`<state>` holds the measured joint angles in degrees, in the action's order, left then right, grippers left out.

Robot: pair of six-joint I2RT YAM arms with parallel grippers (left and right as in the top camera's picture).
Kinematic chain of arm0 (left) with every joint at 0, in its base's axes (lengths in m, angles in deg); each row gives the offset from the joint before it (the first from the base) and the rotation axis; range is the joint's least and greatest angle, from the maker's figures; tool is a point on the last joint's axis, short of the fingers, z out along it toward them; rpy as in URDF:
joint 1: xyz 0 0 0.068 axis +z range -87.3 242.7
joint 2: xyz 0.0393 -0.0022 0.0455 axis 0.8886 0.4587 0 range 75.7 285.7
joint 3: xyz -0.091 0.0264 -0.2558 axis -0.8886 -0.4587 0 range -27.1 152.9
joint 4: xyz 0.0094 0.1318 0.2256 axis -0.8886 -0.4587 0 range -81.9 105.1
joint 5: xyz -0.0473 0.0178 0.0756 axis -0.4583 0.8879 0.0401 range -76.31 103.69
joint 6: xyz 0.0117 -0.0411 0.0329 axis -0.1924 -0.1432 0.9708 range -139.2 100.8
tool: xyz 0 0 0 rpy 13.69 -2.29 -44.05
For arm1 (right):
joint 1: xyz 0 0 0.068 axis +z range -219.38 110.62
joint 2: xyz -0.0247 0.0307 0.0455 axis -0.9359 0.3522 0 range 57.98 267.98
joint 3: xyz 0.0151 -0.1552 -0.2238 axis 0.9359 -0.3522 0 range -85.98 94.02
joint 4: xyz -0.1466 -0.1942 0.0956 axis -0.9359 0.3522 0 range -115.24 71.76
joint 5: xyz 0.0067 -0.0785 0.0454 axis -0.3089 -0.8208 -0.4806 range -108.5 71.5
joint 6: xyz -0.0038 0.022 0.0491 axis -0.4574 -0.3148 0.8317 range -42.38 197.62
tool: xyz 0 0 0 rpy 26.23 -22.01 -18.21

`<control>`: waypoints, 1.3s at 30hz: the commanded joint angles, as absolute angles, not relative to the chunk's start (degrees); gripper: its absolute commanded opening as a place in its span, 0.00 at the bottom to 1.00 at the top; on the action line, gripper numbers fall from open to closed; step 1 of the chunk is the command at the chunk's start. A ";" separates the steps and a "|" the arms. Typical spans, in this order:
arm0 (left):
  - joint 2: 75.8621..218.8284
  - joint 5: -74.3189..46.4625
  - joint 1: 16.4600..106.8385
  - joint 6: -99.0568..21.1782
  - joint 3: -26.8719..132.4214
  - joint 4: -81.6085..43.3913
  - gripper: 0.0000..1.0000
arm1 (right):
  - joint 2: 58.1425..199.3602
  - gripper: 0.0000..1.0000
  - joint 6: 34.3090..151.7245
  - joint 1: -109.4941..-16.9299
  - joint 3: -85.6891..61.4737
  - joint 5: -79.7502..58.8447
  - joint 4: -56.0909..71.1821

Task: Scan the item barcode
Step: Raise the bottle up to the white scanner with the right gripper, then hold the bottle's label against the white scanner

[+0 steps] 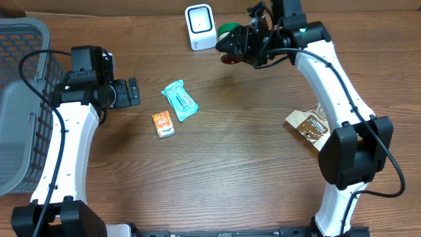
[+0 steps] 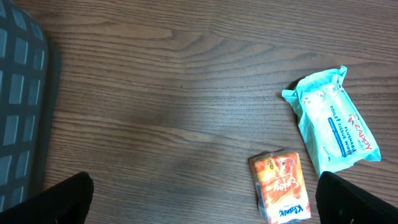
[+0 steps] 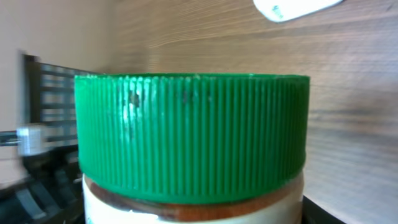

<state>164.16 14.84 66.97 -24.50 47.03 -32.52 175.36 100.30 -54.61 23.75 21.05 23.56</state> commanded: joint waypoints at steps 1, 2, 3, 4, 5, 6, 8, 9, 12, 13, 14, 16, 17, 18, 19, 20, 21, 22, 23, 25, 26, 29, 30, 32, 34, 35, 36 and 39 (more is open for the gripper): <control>164.56 15.38 67.19 -22.82 46.94 -32.52 0.99 | 173.92 0.45 95.33 -49.89 26.39 11.07 22.33; 164.56 15.38 67.19 -22.82 46.94 -32.50 0.99 | 173.92 0.47 94.85 -48.27 27.38 7.00 21.85; 164.56 15.38 67.19 -22.82 46.94 -32.50 1.00 | 173.92 0.47 94.63 -47.64 27.73 5.27 21.57; 164.56 15.38 67.19 -22.82 46.94 -32.50 0.99 | 173.92 0.49 93.34 -46.09 28.49 1.51 20.39; 164.56 15.38 67.19 -22.82 46.94 -32.52 1.00 | 173.92 0.50 92.65 -45.28 28.84 -0.69 19.71; 164.56 15.38 67.19 -22.82 46.94 -32.52 1.00 | 173.92 0.50 92.12 -43.92 29.21 -4.67 18.38; 164.56 15.38 67.19 -22.82 46.94 -32.52 0.99 | 173.92 0.51 91.05 -41.65 29.28 -11.38 15.47; 164.56 15.38 67.19 -22.82 46.94 -32.52 0.99 | 174.05 0.51 90.33 -40.75 29.28 -13.94 13.98; 164.56 15.38 67.19 -22.82 46.94 -32.50 0.99 | 175.73 0.52 89.30 -38.42 29.28 -20.65 8.65; 164.56 15.38 67.19 -22.82 46.94 -32.50 1.00 | 176.39 0.52 89.28 -38.15 29.28 -21.57 6.99; 164.56 15.38 67.19 -22.82 46.94 -32.52 0.99 | 177.20 0.52 89.28 -38.04 29.28 -21.87 5.37; 164.56 15.38 67.19 -22.82 46.94 -32.52 0.99 | 178.99 0.52 89.30 -38.04 29.28 -21.87 2.09; 164.56 15.38 67.19 -22.82 46.94 -32.50 1.00 | 180.21 0.51 89.30 -38.26 29.28 -21.89 -0.20; 164.56 15.38 67.19 -22.82 46.94 -32.50 0.99 | 180.69 0.51 89.28 -38.35 29.28 -21.89 -1.06; 164.56 15.38 67.19 -22.82 46.94 -32.52 0.99 | 181.57 0.51 89.28 -38.66 29.28 -21.89 -2.78; 164.56 15.38 67.19 -22.82 46.94 -32.52 0.99 | 182.46 0.51 89.13 -38.94 29.28 -21.98 -4.33; 164.56 15.38 67.19 -22.82 46.94 -32.50 1.00 | 183.36 0.51 88.69 -39.22 29.28 -22.35 -5.62; 164.56 15.38 67.19 -22.82 46.94 -32.52 0.99 | 184.13 0.51 88.14 -39.46 29.28 -23.08 -6.58; 164.56 15.38 67.19 -22.82 46.94 -32.50 1.00 | 184.91 0.51 87.86 -39.68 29.28 -23.97 -7.31; 164.56 15.38 67.19 -22.82 46.94 -32.50 1.00 | 186.53 0.51 86.96 -40.34 29.28 -24.47 -8.29; 164.56 15.38 67.19 -22.82 46.94 -32.50 1.00 | 187.71 0.51 86.66 -40.75 29.28 -24.45 -8.81; 164.56 15.38 67.19 -22.82 46.94 -32.50 1.00 | 190.42 0.51 86.68 -41.63 29.28 -24.41 -9.84; 164.56 15.38 67.19 -22.82 46.94 -32.50 1.00 | 191.14 0.51 86.70 -41.82 29.28 -24.06 -10.19; 164.56 15.38 67.19 -22.82 46.94 -32.52 1.00 | 192.67 0.51 86.68 -42.02 29.28 -22.90 -11.66; 164.56 15.38 67.19 -22.82 46.94 -32.50 1.00 | 193.96 0.51 86.46 -42.02 29.28 -22.90 -14.04; 164.56 15.38 67.19 -22.82 46.94 -32.52 1.00 | 194.49 0.51 86.24 -42.02 29.28 -22.94 -15.02; 164.56 15.38 67.19 -22.82 46.94 -32.50 1.00 | 194.66 0.51 86.09 -42.02 29.28 -22.94 -15.81; 164.56 15.38 67.19 -22.82 46.94 -32.50 0.99 | 195.43 0.51 86.11 -42.02 29.28 -22.99 -18.23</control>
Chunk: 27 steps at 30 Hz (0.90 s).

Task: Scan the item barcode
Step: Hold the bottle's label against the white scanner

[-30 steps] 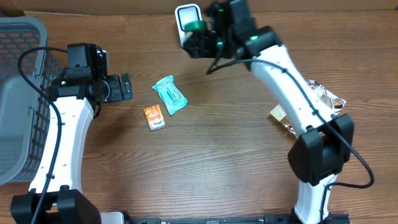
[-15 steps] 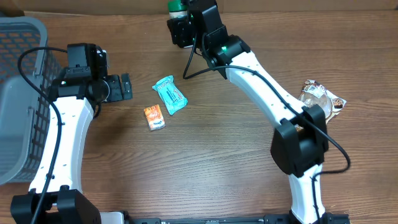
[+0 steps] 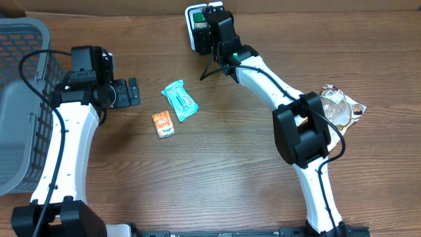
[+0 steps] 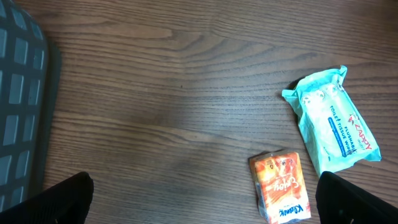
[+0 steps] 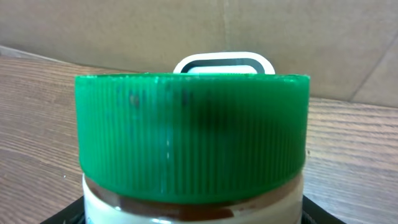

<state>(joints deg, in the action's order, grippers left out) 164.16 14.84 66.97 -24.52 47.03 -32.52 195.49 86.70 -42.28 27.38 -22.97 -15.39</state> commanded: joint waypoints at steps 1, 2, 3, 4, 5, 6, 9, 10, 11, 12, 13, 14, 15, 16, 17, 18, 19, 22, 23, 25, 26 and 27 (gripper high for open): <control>164.56 15.38 67.19 -22.82 46.94 -32.52 1.00 | 195.51 0.51 86.09 -42.02 29.28 -22.99 -18.85; 164.56 15.38 67.19 -22.82 46.94 -32.50 1.00 | 195.84 0.51 86.11 -42.02 29.28 -23.03 -19.63; 164.56 15.38 67.19 -22.82 46.94 -32.50 1.00 | 196.26 0.51 86.11 -42.02 29.28 -23.49 -20.77; 164.56 15.38 67.19 -22.82 46.94 -32.52 1.00 | 196.41 0.50 86.09 -42.02 29.28 -23.84 -21.40; 164.56 15.38 67.19 -22.82 46.94 -32.50 1.00 | 196.72 0.50 86.09 -42.02 29.28 -23.99 -21.86; 164.56 15.38 67.19 -22.82 46.94 -32.52 1.00 | 197.09 0.50 86.09 -42.02 29.28 -24.02 -22.32; 164.56 15.38 67.19 -22.82 46.94 -32.50 0.99 | 198.11 0.49 86.09 -42.02 29.28 -24.02 -23.57; 164.56 15.38 67.19 -22.82 46.94 -32.52 0.99 | 198.31 0.47 86.09 -42.02 29.28 -24.02 -23.92; 164.56 15.38 67.19 -22.82 46.94 -32.50 1.00 | 198.64 0.47 86.07 -42.02 29.28 -24.02 -24.18; 164.56 15.38 67.19 -22.82 46.94 -32.52 1.00 | 198.90 0.47 86.07 -42.02 29.28 -24.02 -24.53; 164.56 15.38 67.19 -22.82 46.94 -32.50 1.00 | 198.97 0.47 86.07 -42.02 29.28 -24.02 -24.75; 164.56 15.38 67.19 -22.82 46.94 -32.52 1.00 | 199.16 0.47 86.04 -42.02 29.28 -24.04 -25.16; 164.56 15.38 67.19 -22.82 46.94 -32.50 0.99 | 199.19 0.47 85.94 -42.02 29.28 -24.04 -25.47; 164.56 15.38 67.19 -22.82 46.94 -32.52 1.00 | 199.25 0.47 84.91 -42.02 29.28 -24.08 -25.64; 164.56 15.38 67.19 -22.82 46.94 -32.52 1.00 | 199.25 0.47 84.80 -42.02 29.28 -24.56 -25.64; 164.56 15.38 67.19 -22.82 46.94 -32.50 1.00 | 199.25 0.46 84.78 -42.04 29.28 -25.09 -25.64; 164.56 15.38 67.19 -22.82 46.94 -32.50 1.00 | 199.25 0.46 84.65 -42.09 29.28 -25.37 -25.69; 164.56 15.38 67.19 -22.82 46.94 -32.50 1.00 | 199.32 0.46 84.58 -42.09 29.28 -25.35 -25.60; 164.56 15.38 67.19 -22.82 46.94 -32.52 1.00 | 199.58 0.46 84.58 -42.09 29.28 -25.35 -25.67; 164.56 15.38 67.19 -22.82 46.94 -32.52 0.99 | 199.80 0.46 84.58 -42.09 29.28 -25.35 -25.67; 164.56 15.38 67.19 -22.82 46.94 -32.52 1.00 | 199.86 0.46 84.58 -42.09 29.28 -25.35 -25.64; 164.56 15.38 67.19 -22.82 46.94 -32.52 1.00 | 199.88 0.46 84.58 -42.09 29.28 -25.35 -25.64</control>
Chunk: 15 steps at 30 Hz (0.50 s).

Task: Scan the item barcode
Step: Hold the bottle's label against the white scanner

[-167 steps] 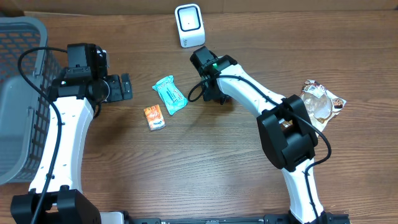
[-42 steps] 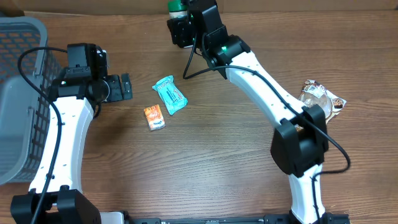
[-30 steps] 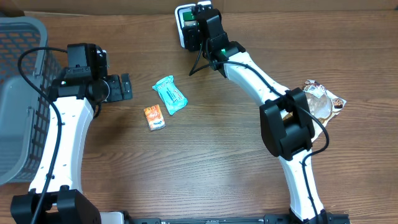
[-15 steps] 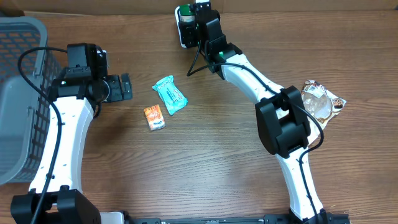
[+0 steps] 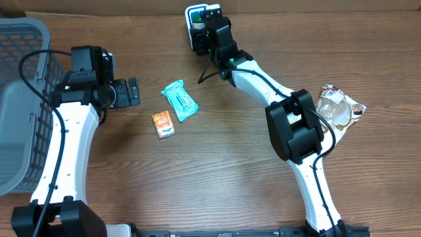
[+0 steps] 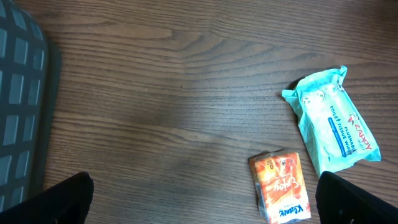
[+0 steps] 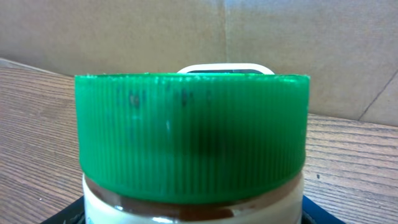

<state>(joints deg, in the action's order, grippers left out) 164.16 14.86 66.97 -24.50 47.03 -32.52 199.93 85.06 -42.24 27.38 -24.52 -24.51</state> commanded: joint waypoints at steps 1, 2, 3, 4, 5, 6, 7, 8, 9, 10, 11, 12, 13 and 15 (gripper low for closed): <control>164.56 15.38 67.19 -22.82 46.94 -32.52 1.00 | 199.88 0.46 84.58 -42.07 29.28 -25.35 -25.64; 164.56 15.38 67.19 -22.82 46.94 -32.50 1.00 | 199.88 0.45 84.58 -42.07 29.28 -25.37 -25.69; 164.56 15.38 67.19 -22.82 46.94 -32.50 1.00 | 199.88 0.46 84.58 -42.09 29.28 -25.39 -25.86; 164.56 15.38 67.19 -22.82 46.94 -32.52 1.00 | 199.88 0.46 84.58 -42.09 29.28 -25.39 -26.06; 164.56 15.38 67.19 -22.82 46.94 -32.52 1.00 | 199.88 0.46 84.58 -42.09 29.28 -25.39 -26.21; 164.56 15.38 67.19 -22.82 46.94 -32.50 1.00 | 199.88 0.46 84.58 -42.09 29.28 -25.39 -26.32; 164.56 15.38 67.19 -22.82 46.94 -32.52 1.00 | 199.86 0.45 84.58 -42.09 29.30 -25.39 -26.32; 164.56 15.38 67.19 -22.82 46.94 -32.50 1.00 | 199.86 0.45 84.58 -42.09 29.67 -25.37 -25.73; 164.56 15.38 67.19 -22.82 46.94 -32.50 1.00 | 199.86 0.45 84.58 -42.09 30.13 -25.37 -24.99; 164.56 15.38 67.19 -22.82 46.94 -32.50 0.99 | 199.86 0.45 84.58 -42.09 30.74 -25.35 -24.07; 164.56 15.38 67.19 -22.82 46.94 -32.52 0.99 | 199.86 0.45 84.56 -42.09 31.38 -25.35 -23.15; 164.56 15.38 67.19 -22.82 46.94 -32.52 0.99 | 199.86 0.45 84.56 -42.09 32.49 -25.35 -21.69; 164.56 15.38 67.19 -22.82 46.94 -32.52 0.99 | 199.86 0.44 84.56 -42.09 33.91 -25.35 -19.81; 164.56 15.38 67.19 -22.82 46.94 -32.52 1.00 | 199.86 0.42 84.56 -42.09 37.06 -25.33 -15.63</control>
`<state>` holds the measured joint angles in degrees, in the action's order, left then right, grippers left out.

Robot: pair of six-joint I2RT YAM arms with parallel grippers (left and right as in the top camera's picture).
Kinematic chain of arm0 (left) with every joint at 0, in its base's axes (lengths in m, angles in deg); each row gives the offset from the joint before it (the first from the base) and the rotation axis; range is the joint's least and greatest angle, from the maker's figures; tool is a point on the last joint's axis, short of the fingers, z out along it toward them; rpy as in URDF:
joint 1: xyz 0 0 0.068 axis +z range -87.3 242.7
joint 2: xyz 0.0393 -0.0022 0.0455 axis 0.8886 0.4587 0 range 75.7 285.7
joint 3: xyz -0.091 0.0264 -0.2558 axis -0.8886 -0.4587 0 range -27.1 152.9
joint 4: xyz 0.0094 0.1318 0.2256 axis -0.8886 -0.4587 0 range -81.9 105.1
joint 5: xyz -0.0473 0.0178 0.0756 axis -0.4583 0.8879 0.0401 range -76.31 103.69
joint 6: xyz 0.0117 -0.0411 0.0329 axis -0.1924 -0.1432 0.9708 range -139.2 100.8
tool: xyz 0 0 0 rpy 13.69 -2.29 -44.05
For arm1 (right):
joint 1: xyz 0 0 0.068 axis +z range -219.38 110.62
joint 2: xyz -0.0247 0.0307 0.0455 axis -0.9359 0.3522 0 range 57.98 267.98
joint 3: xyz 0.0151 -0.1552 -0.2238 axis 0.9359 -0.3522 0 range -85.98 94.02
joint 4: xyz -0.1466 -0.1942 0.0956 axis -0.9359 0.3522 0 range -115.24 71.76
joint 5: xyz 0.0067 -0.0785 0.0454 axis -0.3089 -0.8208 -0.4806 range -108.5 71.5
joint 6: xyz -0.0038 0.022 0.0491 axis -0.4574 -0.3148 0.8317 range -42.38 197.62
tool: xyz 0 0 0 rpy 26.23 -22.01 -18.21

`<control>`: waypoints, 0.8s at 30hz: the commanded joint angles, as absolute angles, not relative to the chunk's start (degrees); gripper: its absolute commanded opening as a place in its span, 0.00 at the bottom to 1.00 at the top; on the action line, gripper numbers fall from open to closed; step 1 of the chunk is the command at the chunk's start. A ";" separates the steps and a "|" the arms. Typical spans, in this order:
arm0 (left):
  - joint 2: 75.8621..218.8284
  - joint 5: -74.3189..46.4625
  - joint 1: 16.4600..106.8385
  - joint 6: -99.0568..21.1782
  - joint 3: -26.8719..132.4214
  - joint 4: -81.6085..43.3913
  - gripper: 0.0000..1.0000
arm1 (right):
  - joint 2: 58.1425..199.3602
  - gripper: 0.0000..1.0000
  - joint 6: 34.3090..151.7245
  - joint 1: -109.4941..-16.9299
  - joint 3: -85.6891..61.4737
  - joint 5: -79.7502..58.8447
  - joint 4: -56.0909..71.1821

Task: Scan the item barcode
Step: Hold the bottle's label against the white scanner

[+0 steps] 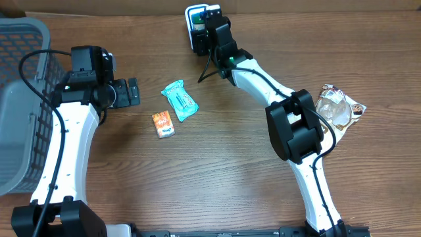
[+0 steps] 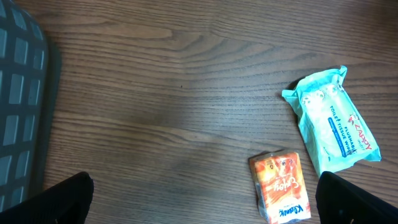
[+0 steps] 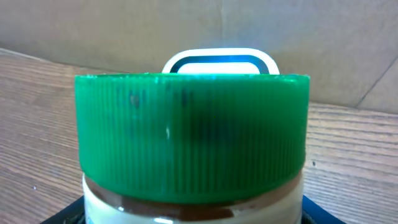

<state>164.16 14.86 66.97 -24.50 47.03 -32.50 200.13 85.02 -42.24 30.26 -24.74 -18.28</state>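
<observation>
A jar with a ribbed green lid (image 3: pixel 191 134) fills the right wrist view, held in my right gripper (image 1: pixel 212 23), which is shut on it. The jar is right in front of the white barcode scanner (image 3: pixel 219 60), whose face glows; overhead the scanner (image 1: pixel 193 25) stands at the table's far edge, mostly behind the gripper. My left gripper (image 1: pixel 131 91) stands open at the left, nothing between its fingertips (image 2: pixel 53 199). A teal wipes pack (image 2: pixel 333 118) and an orange tissue pack (image 2: pixel 281 186) lie ahead of it.
A grey basket (image 1: pixel 20 99) stands at the far left; its edge (image 2: pixel 22 106) shows in the left wrist view. A clear bag of snacks (image 1: pixel 335 108) lies at the right. The teal pack (image 1: pixel 179 100) and orange pack (image 1: pixel 163 124) lie mid-table.
The scanner sits a little lower and larger behind the jar lid in the right wrist view and now glows. The left arm and the packs have not moved.
My right gripper first held the green-lidded jar to the right of the scanner. Later it was at the scanner with the jar facing it, and a brown pouch at the right had given way to a clear bag. It has stayed there since. The left gripper stayed open.
</observation>
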 commanded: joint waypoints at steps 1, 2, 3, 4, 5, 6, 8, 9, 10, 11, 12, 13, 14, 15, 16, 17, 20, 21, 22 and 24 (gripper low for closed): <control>164.56 15.38 67.19 -22.82 46.94 -32.50 1.00 | 199.84 0.42 84.56 -42.09 38.79 -25.28 -13.49; 164.56 15.38 67.19 -22.82 46.94 -32.50 1.00 | 199.84 0.40 84.56 -42.09 43.31 -24.41 -7.74; 164.56 15.38 67.19 -22.82 46.94 -32.52 0.99 | 199.75 0.40 84.54 -42.09 46.02 -23.67 -4.36; 164.56 15.38 67.19 -22.82 46.94 -32.50 1.00 | 199.75 0.40 84.51 -42.09 48.36 -22.86 -1.43; 164.56 15.38 67.19 -22.82 46.94 -32.50 1.00 | 199.62 0.39 83.97 -42.13 51.05 -21.74 1.90; 164.56 15.38 67.19 -22.82 46.94 -32.50 0.99 | 199.51 0.39 82.96 -42.17 54.13 -20.34 5.87; 164.56 15.38 67.19 -22.82 46.94 -32.50 1.00 | 199.05 0.39 82.85 -42.17 60.14 -19.62 14.38; 164.56 15.38 67.19 -22.82 46.94 -32.52 1.00 | 198.77 0.39 82.88 -42.17 63.44 -19.67 19.16; 164.56 15.38 67.19 -22.82 46.94 -32.50 1.00 | 198.64 0.39 82.90 -42.17 65.95 -19.62 22.79; 164.56 15.38 67.19 -22.82 46.94 -32.52 1.00 | 198.40 0.39 82.90 -42.17 68.51 -19.38 26.59; 164.56 15.38 67.19 -22.82 46.94 -32.50 1.00 | 198.07 0.40 82.90 -42.17 71.99 -18.70 31.73; 164.56 15.38 67.19 -22.82 46.94 -32.52 1.00 | 197.85 0.40 82.90 -42.17 73.74 -18.20 34.42; 164.56 15.38 67.19 -22.82 46.94 -32.50 1.00 | 197.41 0.40 82.92 -42.17 76.53 -17.33 38.66; 164.56 15.38 67.19 -22.82 46.94 -32.52 1.00 | 196.93 0.40 83.01 -42.17 79.00 -16.61 42.11; 164.56 15.38 67.19 -22.82 46.94 -32.50 0.99 | 196.54 0.40 83.55 -42.17 80.97 -16.08 44.71; 164.56 15.38 67.19 -22.82 46.94 -32.52 0.99 | 195.95 0.40 83.57 -42.17 83.02 -15.14 47.25; 164.56 15.38 67.19 -22.82 46.94 -32.52 1.00 | 193.15 0.40 83.64 -42.17 90.28 -14.27 55.36; 164.56 15.38 67.19 -22.82 46.94 -32.50 0.99 | 192.41 0.40 83.62 -42.17 91.81 -14.29 57.13; 164.56 15.38 67.19 -22.82 46.94 -32.52 1.00 | 191.58 0.41 83.62 -42.17 93.28 -14.29 59.01; 164.56 15.38 67.19 -22.82 46.94 -32.52 0.99 | 188.50 0.44 83.55 -42.20 94.02 -14.33 62.75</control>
